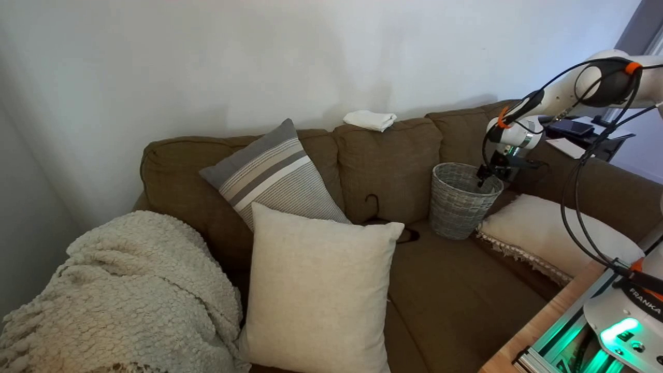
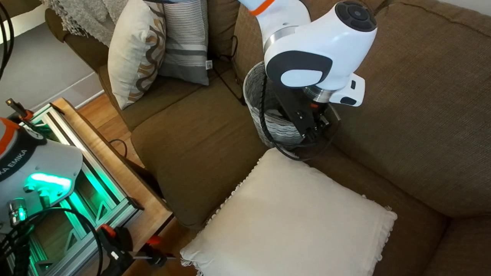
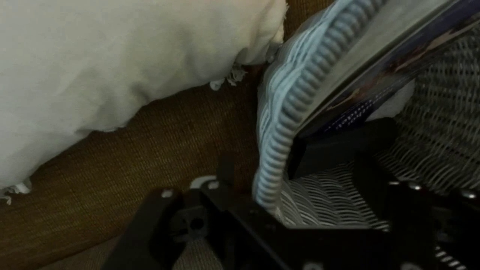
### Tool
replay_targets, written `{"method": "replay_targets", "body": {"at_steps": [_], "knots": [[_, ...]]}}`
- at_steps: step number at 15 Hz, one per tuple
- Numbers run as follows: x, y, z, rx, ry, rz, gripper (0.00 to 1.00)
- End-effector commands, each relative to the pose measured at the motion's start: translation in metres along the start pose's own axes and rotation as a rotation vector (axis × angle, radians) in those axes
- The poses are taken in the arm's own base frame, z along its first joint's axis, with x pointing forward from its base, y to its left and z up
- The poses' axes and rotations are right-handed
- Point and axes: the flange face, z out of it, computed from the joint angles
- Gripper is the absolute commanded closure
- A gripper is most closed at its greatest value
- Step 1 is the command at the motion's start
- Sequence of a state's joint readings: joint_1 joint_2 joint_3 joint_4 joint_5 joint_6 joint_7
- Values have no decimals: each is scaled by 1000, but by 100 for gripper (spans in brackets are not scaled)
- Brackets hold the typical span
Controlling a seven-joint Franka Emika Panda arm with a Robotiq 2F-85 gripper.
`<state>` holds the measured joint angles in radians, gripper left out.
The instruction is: Pour out the contents from the basket
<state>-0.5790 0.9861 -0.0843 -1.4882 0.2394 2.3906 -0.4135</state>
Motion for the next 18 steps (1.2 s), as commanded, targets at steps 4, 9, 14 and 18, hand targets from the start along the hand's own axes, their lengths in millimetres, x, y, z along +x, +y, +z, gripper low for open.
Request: {"method": "replay_targets", "body": {"at_steps": [4, 9, 14, 18], "knots": [[4, 12, 15, -11, -5, -35, 73], [4, 17, 17, -25, -8, -39, 100], [4, 17, 17, -27, -6, -39, 97], [4, 17, 15, -23, -7, -40, 97]]}}
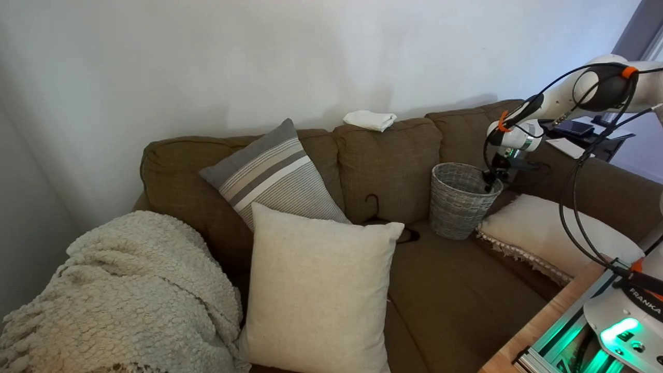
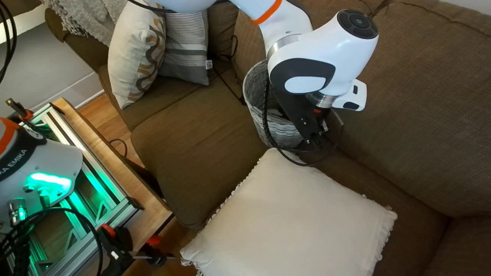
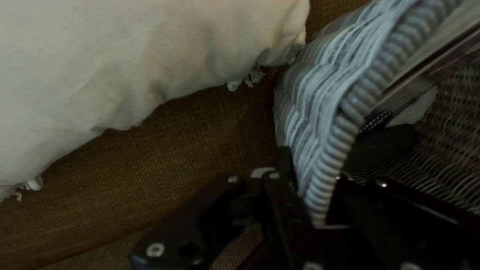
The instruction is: Pour out the contents from the basket
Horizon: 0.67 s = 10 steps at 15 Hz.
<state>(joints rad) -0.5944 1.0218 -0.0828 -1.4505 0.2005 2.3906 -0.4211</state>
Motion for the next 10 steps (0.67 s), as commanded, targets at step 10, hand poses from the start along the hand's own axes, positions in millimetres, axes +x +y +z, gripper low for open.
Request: {"method": "replay_targets", "body": {"at_steps": [10], "knots": [[-16, -13, -61, 118, 27, -170, 97]]}}
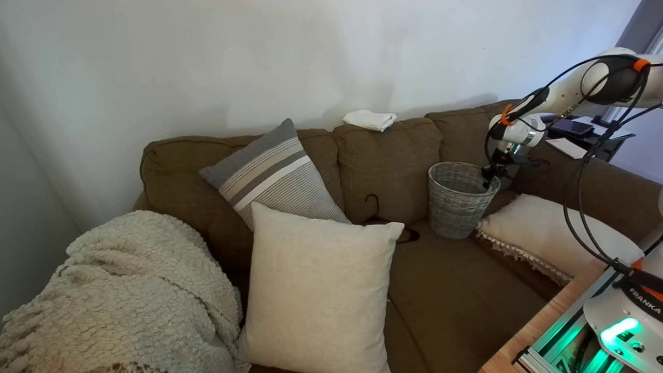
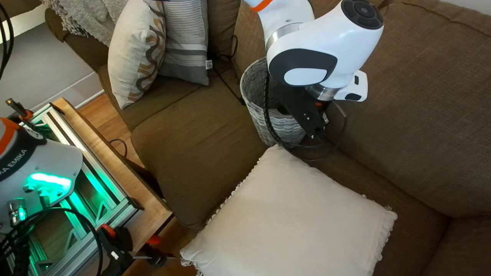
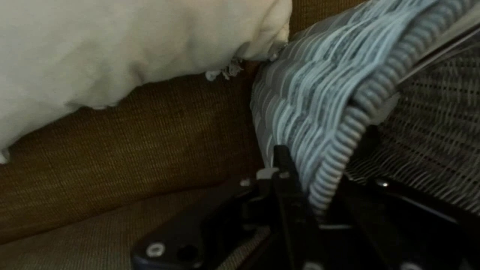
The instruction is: Pour out the contents from the basket
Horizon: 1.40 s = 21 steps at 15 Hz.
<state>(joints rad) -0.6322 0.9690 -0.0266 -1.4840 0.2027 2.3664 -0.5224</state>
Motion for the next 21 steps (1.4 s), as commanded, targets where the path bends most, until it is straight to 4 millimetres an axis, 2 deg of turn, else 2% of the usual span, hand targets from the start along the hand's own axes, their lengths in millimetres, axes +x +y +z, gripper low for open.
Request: {"method": "replay_targets", "body": {"at_steps": [1, 5, 8, 10, 13, 17, 20, 21], "knots": [[-17, -11, -53, 81, 26, -104, 97], [-33, -26, -99, 118, 59, -203, 97], [-36, -32, -116, 127, 72, -183, 97], [-35, -36, -109, 207, 20, -162, 97], [-43, -41, -82, 317, -105, -134, 97], [-47, -25, -36, 378, -154, -49, 97], [-48, -9, -17, 296, -153, -66, 97], [-48, -6, -13, 259, -158, -81, 63]]}}
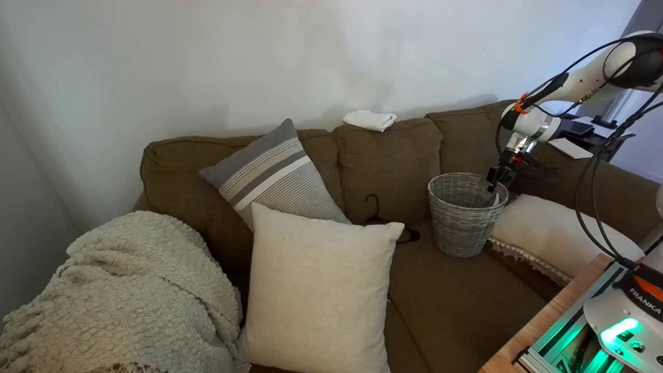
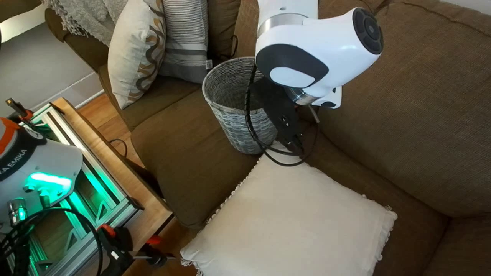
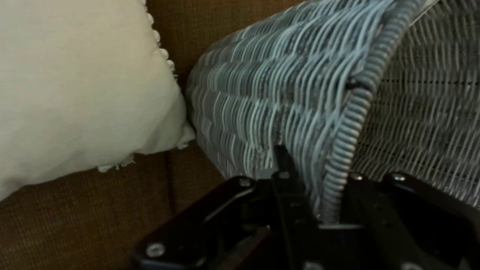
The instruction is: Pour out the contents from the basket
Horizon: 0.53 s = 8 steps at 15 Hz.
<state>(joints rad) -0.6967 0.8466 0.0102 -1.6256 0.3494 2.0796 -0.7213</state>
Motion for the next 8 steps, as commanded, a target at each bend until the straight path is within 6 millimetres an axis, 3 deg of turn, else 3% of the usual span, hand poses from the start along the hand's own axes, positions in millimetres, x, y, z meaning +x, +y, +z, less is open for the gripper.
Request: {"method": "replay_targets", "body": {"at_steps": [1, 6, 8], "knots": [[6, 13, -7, -56, 0, -17, 61], [4, -7, -28, -218, 56, -155, 24], [9, -16, -28, -272, 94, -204, 9]]}}
